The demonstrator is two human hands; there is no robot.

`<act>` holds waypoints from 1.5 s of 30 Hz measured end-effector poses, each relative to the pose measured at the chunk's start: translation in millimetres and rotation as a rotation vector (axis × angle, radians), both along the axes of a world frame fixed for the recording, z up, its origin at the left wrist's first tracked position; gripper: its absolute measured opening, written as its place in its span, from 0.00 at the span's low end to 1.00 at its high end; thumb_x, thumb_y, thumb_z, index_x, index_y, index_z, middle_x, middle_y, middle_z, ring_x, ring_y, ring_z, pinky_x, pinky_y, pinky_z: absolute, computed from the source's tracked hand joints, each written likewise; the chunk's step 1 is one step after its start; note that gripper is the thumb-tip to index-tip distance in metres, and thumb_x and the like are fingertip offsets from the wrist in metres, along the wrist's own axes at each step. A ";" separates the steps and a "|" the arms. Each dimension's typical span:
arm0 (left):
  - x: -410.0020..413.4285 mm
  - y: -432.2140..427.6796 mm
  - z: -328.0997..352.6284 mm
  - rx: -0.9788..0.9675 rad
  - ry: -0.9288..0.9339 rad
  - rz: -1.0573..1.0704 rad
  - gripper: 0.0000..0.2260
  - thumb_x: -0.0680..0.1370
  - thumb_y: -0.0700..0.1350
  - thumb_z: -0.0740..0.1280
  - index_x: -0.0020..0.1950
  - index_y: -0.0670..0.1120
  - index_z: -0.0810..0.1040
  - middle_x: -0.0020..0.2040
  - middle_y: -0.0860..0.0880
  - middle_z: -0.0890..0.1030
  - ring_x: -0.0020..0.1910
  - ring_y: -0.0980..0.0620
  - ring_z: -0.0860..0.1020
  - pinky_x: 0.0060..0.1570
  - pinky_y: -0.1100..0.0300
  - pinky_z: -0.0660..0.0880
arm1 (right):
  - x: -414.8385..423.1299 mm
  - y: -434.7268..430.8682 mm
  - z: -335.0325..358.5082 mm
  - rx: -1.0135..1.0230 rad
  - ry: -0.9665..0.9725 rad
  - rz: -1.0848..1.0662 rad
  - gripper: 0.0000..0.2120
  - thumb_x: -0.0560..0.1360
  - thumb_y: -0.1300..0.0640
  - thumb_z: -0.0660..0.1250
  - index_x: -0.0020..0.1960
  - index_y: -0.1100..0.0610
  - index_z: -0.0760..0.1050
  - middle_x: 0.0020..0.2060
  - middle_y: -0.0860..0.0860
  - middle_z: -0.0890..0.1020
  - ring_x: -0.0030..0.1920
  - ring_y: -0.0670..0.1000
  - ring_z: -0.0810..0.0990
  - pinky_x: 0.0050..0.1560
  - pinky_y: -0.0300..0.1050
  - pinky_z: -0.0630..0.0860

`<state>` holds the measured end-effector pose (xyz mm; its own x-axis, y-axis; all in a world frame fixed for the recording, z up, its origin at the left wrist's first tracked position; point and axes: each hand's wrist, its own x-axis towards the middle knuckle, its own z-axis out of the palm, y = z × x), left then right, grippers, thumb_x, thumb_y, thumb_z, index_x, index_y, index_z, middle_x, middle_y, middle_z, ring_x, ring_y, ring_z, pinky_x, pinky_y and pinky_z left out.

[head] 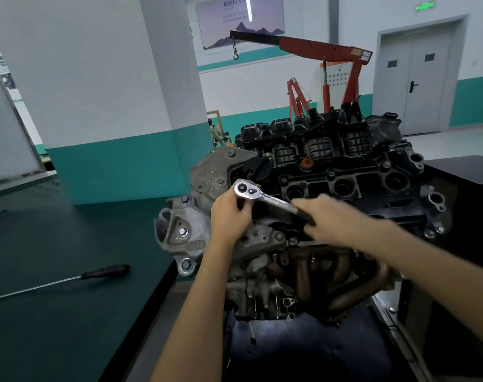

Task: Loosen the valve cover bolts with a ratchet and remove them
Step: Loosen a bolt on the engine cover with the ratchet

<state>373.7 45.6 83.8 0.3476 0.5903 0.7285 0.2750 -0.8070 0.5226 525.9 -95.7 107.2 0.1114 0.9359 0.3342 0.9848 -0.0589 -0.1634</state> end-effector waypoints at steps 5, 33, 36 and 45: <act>1.7 0.3 -3.3 -0.051 0.023 0.091 0.06 0.78 0.41 0.65 0.44 0.42 0.81 0.39 0.45 0.83 0.41 0.45 0.79 0.41 0.53 0.71 | 11.7 1.4 21.6 0.030 -0.240 -0.060 0.14 0.74 0.57 0.65 0.59 0.49 0.70 0.43 0.55 0.77 0.48 0.61 0.80 0.41 0.47 0.69; 6.4 0.9 -4.9 -0.002 0.000 0.168 0.05 0.76 0.37 0.64 0.44 0.38 0.79 0.37 0.41 0.82 0.39 0.39 0.79 0.40 0.49 0.73 | -56.8 0.4 -56.2 0.132 0.524 0.053 0.10 0.71 0.62 0.65 0.44 0.50 0.66 0.32 0.50 0.75 0.32 0.51 0.76 0.31 0.40 0.71; 6.7 4.8 -6.8 -0.026 -0.020 0.161 0.05 0.76 0.39 0.68 0.43 0.39 0.80 0.37 0.44 0.83 0.39 0.44 0.81 0.41 0.51 0.76 | -97.8 16.0 -79.0 0.232 0.715 0.065 0.10 0.72 0.65 0.64 0.51 0.56 0.68 0.33 0.53 0.76 0.33 0.54 0.77 0.35 0.48 0.77; -1.3 2.1 -2.3 0.043 0.040 -0.001 0.09 0.77 0.41 0.64 0.53 0.49 0.81 0.40 0.52 0.83 0.38 0.50 0.79 0.40 0.55 0.73 | 1.4 3.9 -21.5 0.058 0.114 0.060 0.12 0.71 0.61 0.67 0.52 0.51 0.72 0.32 0.47 0.73 0.37 0.58 0.79 0.35 0.42 0.68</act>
<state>372.4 47.6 81.5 0.3777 0.5586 0.7384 0.2942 -0.8286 0.4764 527.3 -91.8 85.7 0.0964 0.9214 0.3766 0.9612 0.0121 -0.2756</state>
